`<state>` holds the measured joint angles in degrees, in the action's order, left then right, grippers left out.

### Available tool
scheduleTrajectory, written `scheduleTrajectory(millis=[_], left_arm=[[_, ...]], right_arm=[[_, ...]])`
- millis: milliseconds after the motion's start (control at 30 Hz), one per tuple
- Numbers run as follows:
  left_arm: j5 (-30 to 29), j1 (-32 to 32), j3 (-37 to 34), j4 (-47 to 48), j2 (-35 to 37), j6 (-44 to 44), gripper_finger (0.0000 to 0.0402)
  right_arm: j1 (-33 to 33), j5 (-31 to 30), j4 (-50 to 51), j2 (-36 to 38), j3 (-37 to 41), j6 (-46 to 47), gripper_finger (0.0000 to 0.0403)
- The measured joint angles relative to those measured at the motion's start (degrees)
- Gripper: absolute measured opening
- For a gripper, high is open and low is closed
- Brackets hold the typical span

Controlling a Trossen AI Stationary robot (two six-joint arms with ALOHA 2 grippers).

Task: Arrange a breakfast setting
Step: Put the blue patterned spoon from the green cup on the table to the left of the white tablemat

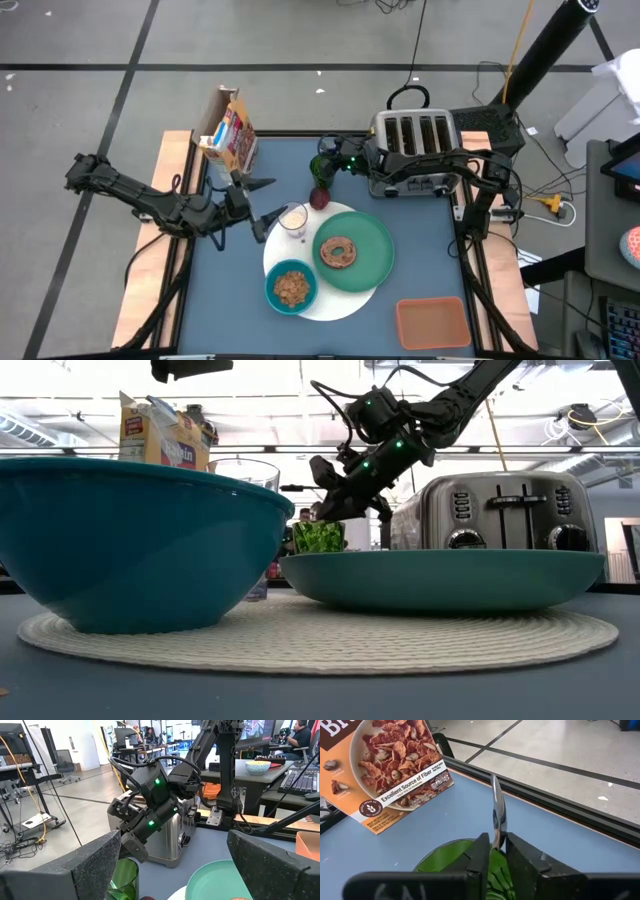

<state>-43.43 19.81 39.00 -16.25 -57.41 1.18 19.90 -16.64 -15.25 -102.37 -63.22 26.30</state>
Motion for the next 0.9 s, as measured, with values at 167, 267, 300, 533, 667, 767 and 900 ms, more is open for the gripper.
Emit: scheduleTrajectory(millis=[167,267,300,533,667,767,900], left_arm=[[0.0,0.0,0.0,0.0,0.0,0.0,0.0372],[0.0,0.0,0.0,0.0,0.0,0.0,0.0372],[0.0,0.0,0.0,0.0,0.0,0.0,0.0372],[0.0,0.0,0.0,0.0,0.0,0.0,0.0372],[0.0,0.0,0.0,0.0,0.0,0.0,0.0372],[0.0,0.0,0.0,0.0,0.0,0.0,0.0372],[0.0,0.0,0.0,0.0,0.0,0.0,0.0372]], right_arm=[[0.0,0.0,0.0,0.0,0.0,0.0,0.0039],[0.0,0.0,0.0,0.0,0.0,0.0,0.0028],[0.0,0.0,0.0,0.0,0.0,0.0,0.0024],[0.0,0.0,-0.1,0.0,0.0,0.0,0.0003],[0.0,0.0,-0.1,0.0,0.0,0.0,0.0003],[0.0,0.1,-0.2,0.0,0.0,0.0,0.0002],[0.0,0.2,-0.6,0.0,0.0,0.0,0.0001]])
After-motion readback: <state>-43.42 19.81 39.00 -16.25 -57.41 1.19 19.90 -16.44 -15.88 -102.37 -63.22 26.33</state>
